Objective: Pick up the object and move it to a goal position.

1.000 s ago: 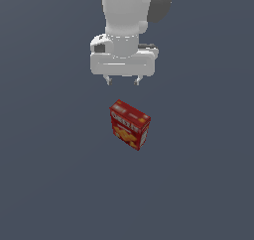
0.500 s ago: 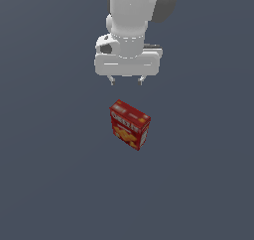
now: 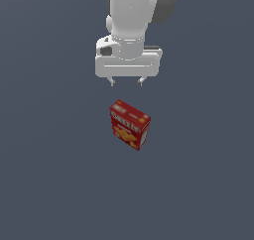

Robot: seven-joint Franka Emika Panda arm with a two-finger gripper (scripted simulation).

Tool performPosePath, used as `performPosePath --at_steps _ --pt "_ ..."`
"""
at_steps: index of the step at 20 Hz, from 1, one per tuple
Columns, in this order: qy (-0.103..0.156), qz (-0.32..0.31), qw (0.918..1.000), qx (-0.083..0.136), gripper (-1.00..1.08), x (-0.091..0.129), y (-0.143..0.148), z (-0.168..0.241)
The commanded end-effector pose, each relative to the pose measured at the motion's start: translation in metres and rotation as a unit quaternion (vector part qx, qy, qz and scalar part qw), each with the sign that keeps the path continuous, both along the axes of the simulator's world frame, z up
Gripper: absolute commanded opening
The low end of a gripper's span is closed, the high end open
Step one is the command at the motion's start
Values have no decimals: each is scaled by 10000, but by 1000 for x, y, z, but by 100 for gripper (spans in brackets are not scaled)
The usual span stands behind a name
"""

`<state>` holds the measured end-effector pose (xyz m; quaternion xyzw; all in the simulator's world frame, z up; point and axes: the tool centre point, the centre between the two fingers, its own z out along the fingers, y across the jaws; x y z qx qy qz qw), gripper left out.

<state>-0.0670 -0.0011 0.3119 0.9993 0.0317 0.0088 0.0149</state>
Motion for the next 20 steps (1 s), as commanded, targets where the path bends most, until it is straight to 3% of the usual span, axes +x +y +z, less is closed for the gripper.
performPosePath --at_steps 1,11,20 --pt "8 136 9999 1 100 2 0 -2" --pt "53 1097 9940 14 100 15 2 -16" --pt "97 2232 9747 36 100 30 5 -34"
